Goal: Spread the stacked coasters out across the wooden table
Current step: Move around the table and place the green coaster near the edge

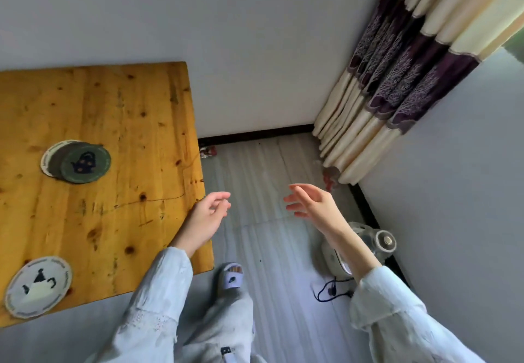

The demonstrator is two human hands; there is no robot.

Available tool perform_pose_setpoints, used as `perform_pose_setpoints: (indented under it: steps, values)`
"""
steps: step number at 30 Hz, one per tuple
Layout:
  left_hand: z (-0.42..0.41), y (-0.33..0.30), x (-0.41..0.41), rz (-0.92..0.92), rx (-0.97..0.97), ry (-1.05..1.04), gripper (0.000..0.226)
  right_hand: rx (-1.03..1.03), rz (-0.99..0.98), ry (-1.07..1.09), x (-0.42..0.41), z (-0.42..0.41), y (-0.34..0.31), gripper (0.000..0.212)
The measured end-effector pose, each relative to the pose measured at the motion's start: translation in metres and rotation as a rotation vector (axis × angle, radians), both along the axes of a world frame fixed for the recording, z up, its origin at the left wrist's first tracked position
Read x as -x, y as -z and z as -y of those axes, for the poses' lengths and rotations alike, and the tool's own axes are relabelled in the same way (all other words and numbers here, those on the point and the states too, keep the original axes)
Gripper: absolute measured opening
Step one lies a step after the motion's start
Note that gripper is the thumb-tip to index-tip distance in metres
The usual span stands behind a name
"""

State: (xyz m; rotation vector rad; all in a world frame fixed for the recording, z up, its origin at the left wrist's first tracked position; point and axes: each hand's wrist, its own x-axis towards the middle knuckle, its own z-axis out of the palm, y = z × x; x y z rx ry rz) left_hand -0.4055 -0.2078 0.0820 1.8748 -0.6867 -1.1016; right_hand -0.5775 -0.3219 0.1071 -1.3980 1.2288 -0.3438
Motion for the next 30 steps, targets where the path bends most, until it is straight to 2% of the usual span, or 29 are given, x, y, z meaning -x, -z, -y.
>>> perform_pose_setpoints:
  steps: [7,16,19,26,30]
  values:
    - [0.068,0.017,-0.032,0.038,0.019,-0.2,0.033,0.044,-0.054,-0.288,-0.051,0.09,0.01,0.03]
    - [0.157,0.03,-0.066,-0.027,-0.023,-0.336,0.031,0.112,-0.111,-0.49,-0.112,0.203,0.01,0.029]
    - [0.157,0.031,-0.083,-0.031,-0.042,-0.441,0.03,0.091,-0.103,-0.595,-0.153,0.222,0.017,0.028]
    - [0.123,0.04,-0.139,0.012,-0.086,-0.842,0.025,0.049,-0.059,-0.976,-0.284,0.229,0.037,0.029]
    - [0.108,0.046,-0.162,-0.035,-0.106,-1.0,0.027,0.019,-0.021,-1.178,-0.348,0.221,0.043,0.027]
